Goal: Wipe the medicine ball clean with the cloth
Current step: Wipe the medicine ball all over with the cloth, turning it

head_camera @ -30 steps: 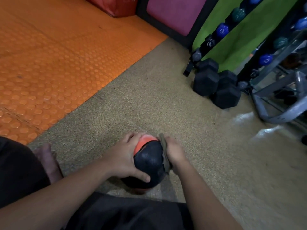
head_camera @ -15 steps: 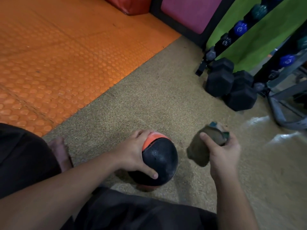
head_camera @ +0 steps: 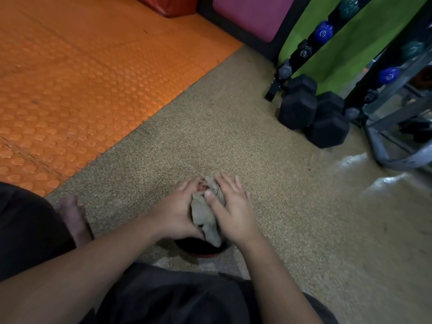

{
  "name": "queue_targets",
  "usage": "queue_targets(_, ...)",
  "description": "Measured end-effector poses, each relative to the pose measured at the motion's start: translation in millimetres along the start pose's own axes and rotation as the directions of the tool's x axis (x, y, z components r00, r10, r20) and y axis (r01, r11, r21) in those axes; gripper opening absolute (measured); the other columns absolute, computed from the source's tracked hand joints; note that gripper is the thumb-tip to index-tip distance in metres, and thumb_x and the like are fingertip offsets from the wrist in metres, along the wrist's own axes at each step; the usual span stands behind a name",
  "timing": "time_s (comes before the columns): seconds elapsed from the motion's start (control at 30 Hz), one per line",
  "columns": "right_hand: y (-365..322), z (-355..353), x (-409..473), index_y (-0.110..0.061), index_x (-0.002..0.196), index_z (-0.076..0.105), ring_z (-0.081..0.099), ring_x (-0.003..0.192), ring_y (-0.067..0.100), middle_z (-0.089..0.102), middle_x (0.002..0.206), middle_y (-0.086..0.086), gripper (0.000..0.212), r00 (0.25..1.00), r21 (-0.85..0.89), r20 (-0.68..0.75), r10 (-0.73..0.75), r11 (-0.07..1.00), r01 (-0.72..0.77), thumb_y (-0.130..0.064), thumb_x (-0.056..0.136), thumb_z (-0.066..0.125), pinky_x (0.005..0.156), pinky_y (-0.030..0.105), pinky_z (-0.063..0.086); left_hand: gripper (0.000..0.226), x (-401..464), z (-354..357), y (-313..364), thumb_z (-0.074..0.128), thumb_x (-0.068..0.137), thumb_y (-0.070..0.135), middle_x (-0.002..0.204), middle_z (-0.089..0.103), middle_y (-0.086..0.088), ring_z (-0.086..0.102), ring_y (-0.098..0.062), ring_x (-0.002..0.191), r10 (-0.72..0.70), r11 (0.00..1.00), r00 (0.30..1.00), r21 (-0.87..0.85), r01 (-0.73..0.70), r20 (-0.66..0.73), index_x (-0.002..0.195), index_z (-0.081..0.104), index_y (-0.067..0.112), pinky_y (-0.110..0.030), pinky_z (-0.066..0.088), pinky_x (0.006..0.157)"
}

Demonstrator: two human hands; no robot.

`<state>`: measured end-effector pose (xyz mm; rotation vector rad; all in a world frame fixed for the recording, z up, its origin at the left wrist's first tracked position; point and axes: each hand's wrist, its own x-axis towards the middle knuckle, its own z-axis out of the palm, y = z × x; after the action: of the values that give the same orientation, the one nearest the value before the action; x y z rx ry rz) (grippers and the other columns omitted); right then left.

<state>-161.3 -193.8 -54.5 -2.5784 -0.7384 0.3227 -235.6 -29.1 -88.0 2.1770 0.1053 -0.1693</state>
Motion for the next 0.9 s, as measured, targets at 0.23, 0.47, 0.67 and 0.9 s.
queue_targets(0.23, -15.2, -2.6, 16.8, -0.021, 0.133, 0.063, 0.056, 0.131, 0.026, 0.065, 0.138, 0.005, 0.046, 0.945, 0.08, -0.06, 0.322, 0.945, -0.317, -0.048, 0.101, 0.045, 0.111, 0.039, 0.043, 0.161, -3.0, 5.8, 0.9, 0.086, 0.041, 0.085, 0.171, 0.002, 0.017, 0.007, -0.009, 0.158, 0.02, 0.995, 1.0, 0.1, -0.021, 0.006, 0.167, 0.0, 0.032, -0.032, 0.018, 0.127)
queue_targets(0.47, 4.6, 8.2, -20.6, -0.035, 0.159, 0.034, -0.002, 0.158, 0.01, 0.021, 0.166, -0.02, 0.056, 0.997, -0.037, -0.073, 0.013, 0.999, -0.016, -0.055, 0.107, 0.027, 0.126, 0.034, 0.003, 0.158, -0.5, 12.5, -9.0, 0.075, 0.036, 0.094, 0.172, 0.011, 0.012, 0.019, -0.014, 0.159, 0.097, 0.995, 0.995, 0.023, -0.096, -0.029, 0.167, 0.011, 0.034, -0.04, 0.029, 0.127)
queue_targets(0.67, 8.5, 5.9, 15.7, -0.021, 0.12, 0.072, 0.062, 0.123, 0.028, 0.071, 0.123, 0.004, 0.046, 0.884, 0.431, -0.043, 0.466, 0.807, -0.404, -0.051, 0.1, 0.043, 0.105, 0.041, 0.048, 0.157, 1.4, 8.4, -7.8, 0.079, 0.03, 0.093, 0.165, 0.018, 0.014, 0.029, -0.011, 0.15, 0.064, 0.997, 0.997, 0.049, -0.061, -0.047, 0.161, 0.011, 0.039, -0.034, 0.032, 0.123)
queue_targets(0.9, -4.1, 13.8, -24.0, -0.038, 0.158, 0.037, 0.01, 0.158, 0.009, 0.031, 0.165, -0.018, 0.058, 0.981, -0.026, -0.114, -0.154, 0.988, 0.152, -0.059, 0.105, 0.027, 0.129, 0.034, 0.006, 0.155, 2.2, -2.3, -21.2, 0.078, 0.036, 0.092, 0.164, 0.025, 0.009, 0.031, -0.012, 0.151, 0.1, 0.995, 0.994, -0.008, -0.1, -0.037, 0.165, 0.015, 0.033, -0.032, 0.033, 0.123)
